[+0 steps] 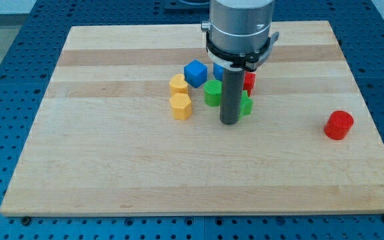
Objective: Point your arm at the red circle
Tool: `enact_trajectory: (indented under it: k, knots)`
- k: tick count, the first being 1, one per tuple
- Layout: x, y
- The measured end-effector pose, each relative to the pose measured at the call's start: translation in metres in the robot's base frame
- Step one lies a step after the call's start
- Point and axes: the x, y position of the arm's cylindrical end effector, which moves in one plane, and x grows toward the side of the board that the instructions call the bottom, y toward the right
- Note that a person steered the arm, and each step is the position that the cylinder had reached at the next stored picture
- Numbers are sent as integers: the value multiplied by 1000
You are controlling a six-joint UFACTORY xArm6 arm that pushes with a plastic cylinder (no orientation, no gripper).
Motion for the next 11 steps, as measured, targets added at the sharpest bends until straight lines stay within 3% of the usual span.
enact_trajectory:
  k: [4,6,7,8,11]
  knots:
    - [7,2]
    - [55,22]
    - [83,70]
    - [85,122]
    - [43,221]
